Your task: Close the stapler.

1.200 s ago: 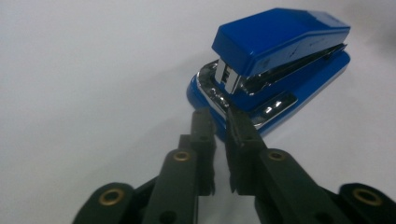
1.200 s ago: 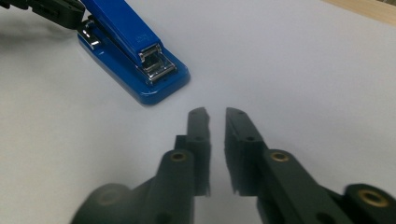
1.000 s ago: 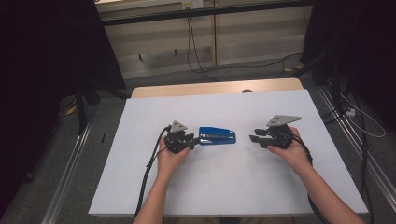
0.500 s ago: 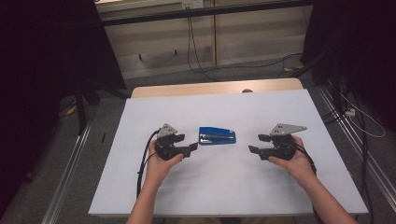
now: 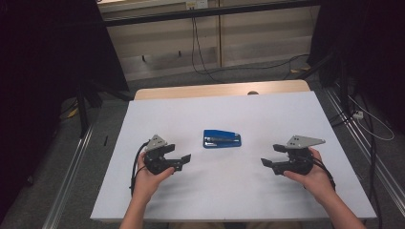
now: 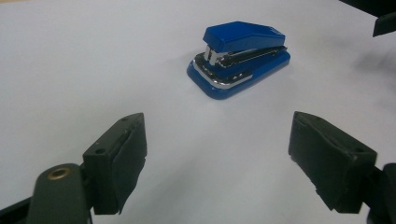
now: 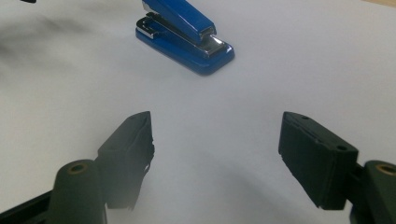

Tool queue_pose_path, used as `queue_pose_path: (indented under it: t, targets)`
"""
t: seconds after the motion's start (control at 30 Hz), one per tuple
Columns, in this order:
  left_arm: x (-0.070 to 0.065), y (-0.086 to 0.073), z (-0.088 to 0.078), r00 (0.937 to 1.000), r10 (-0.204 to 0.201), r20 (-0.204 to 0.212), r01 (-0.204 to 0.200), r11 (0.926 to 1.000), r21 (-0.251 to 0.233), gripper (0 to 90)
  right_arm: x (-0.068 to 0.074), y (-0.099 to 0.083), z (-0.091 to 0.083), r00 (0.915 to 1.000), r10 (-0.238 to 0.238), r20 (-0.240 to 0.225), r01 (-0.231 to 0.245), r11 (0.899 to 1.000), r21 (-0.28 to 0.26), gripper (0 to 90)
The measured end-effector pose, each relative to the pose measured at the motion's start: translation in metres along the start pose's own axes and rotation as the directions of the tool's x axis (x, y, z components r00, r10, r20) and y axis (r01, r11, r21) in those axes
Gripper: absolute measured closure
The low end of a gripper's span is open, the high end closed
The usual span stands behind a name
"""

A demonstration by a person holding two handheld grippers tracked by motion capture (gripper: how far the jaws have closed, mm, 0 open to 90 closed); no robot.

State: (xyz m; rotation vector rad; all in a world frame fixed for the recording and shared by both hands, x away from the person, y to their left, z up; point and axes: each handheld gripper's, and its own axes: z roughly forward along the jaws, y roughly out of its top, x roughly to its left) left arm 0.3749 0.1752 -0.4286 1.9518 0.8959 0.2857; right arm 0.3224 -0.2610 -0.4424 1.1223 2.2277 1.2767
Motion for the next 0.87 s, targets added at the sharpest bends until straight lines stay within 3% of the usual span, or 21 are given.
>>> queue_pose_path:
  t: [0.5, 0.87]
  targets:
    - [0.016, -0.026, -0.036, 0.9974, 0.01, -0.071, -0.009, 0.9998, 0.016, 13.0, 0.004, -0.017, -0.017, 0.9996, -0.017, 0.023, 0.017, 1.0, 0.018, 20.4]
    - [0.021, -0.039, -0.05, 0.9943, 0.023, -0.104, -0.021, 0.9996, 0.017, 11.2, 0.007, -0.023, -0.021, 0.9991, -0.021, 0.036, 0.02, 1.0, 0.005, 18.1]
